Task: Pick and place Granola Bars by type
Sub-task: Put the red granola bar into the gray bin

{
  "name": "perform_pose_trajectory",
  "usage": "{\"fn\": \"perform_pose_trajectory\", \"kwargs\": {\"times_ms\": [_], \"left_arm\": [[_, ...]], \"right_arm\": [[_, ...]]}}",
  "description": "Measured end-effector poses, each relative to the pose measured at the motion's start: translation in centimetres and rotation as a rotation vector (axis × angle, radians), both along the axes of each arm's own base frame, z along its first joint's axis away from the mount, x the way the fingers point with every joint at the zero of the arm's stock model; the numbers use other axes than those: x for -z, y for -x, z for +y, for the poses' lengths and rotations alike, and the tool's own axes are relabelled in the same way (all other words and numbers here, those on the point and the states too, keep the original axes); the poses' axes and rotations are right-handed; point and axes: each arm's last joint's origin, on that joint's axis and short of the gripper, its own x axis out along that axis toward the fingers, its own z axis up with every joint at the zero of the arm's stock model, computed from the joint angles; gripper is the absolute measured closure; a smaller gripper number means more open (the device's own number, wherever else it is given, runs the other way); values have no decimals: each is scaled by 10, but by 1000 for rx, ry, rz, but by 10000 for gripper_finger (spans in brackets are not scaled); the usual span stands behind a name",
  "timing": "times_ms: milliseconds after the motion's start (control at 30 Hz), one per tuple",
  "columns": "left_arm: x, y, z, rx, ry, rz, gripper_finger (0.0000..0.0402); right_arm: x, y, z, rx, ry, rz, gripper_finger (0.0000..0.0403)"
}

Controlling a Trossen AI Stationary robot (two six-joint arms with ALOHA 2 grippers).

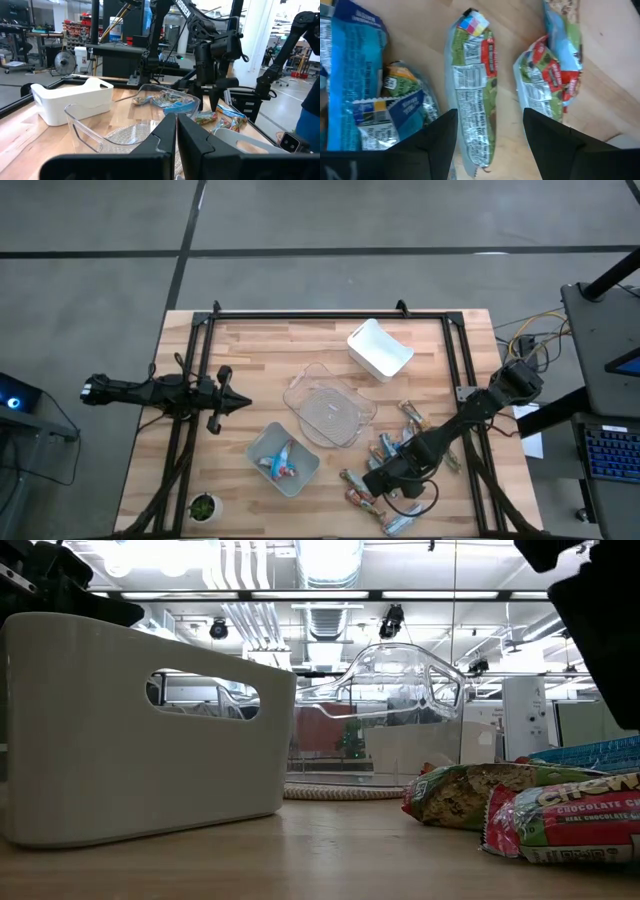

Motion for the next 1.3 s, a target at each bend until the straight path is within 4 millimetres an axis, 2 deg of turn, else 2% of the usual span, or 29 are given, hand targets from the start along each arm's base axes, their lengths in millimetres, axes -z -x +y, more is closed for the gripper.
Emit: {"fn": "perform_pose_trajectory", "kwargs": {"times_ms": [300, 633, 1300], "left_arm": [[0, 0, 0, 0, 0, 0, 401], [0, 0, 0, 0, 0, 0, 401], [0, 0, 0, 0, 0, 0, 401]], "right_arm": [[12, 8, -3, -6, 21, 26, 186], [10, 8, 4, -20, -5, -9, 188], [12, 8, 6, -20, -11, -16, 188]]}}
